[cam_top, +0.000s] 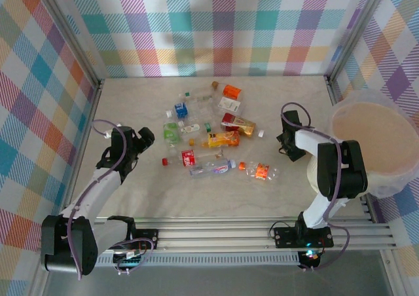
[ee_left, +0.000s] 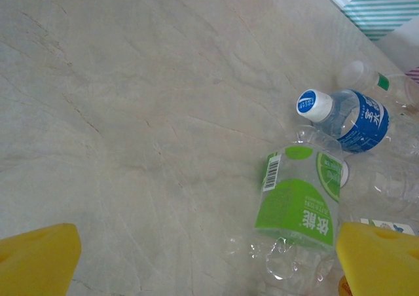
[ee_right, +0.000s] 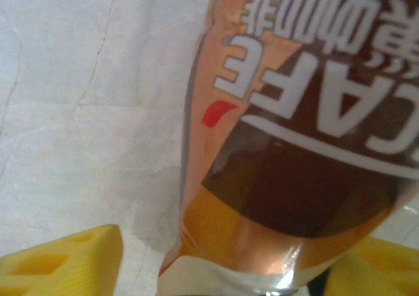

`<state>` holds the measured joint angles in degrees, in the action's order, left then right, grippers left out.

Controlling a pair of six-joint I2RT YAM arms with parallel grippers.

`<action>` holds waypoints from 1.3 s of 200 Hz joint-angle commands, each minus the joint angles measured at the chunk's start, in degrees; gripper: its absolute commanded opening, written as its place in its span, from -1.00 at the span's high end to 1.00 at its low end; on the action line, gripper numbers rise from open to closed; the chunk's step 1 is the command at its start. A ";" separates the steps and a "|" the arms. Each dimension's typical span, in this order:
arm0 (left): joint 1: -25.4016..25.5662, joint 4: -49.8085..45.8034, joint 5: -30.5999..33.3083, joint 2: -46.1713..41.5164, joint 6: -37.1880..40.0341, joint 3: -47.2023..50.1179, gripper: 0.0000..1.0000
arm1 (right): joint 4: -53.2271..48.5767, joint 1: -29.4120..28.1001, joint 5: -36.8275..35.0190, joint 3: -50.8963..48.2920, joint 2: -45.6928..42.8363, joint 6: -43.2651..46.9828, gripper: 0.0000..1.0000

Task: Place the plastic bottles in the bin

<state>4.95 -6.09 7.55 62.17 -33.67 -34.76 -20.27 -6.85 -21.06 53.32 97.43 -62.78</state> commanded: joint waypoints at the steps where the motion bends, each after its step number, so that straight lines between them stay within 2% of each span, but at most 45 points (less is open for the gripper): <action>1: -0.03 -0.78 0.91 0.02 -0.59 -0.50 -1.00 | 6.55 -0.58 0.67 -0.54 1.23 2.48 -0.25; 46: -0.02 0.33 -0.69 0.49 -1.13 -0.48 -1.00 | 11.49 -1.98 2.16 -3.65 -2.07 13.34 0.18; 114: 1.06 4.25 -7.30 1.80 0.97 -1.53 -1.00 | 16.88 -3.83 6.94 -8.52 -11.82 29.34 0.54; 139: 2.31 6.84 -11.81 2.24 1.34 -2.09 -1.00 | 17.36 -5.29 10.14 -8.61 -17.42 35.54 0.60; 167: 6.12 9.18 -16.58 3.20 3.08 -4.96 -1.00 | 12.11 -6.45 13.40 -5.47 -24.13 40.16 0.63; 211: 12.93 10.76 -18.70 6.01 5.80 -11.69 -1.00 | -0.54 -6.59 17.86 3.06 -34.13 45.87 0.66; 237: 14.79 12.74 -16.52 7.65 5.42 -13.17 -1.00 | -10.47 -6.59 12.15 10.38 -38.95 49.02 0.66; 260: 15.33 14.33 -14.70 9.05 4.54 -13.34 -1.00 | -16.68 -6.56 3.21 15.19 -42.95 51.69 0.66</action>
<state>19.35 5.28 -9.10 69.78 -29.30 -47.00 -26.44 -13.21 -8.62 63.90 58.46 -16.16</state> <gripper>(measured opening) 0.997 0.366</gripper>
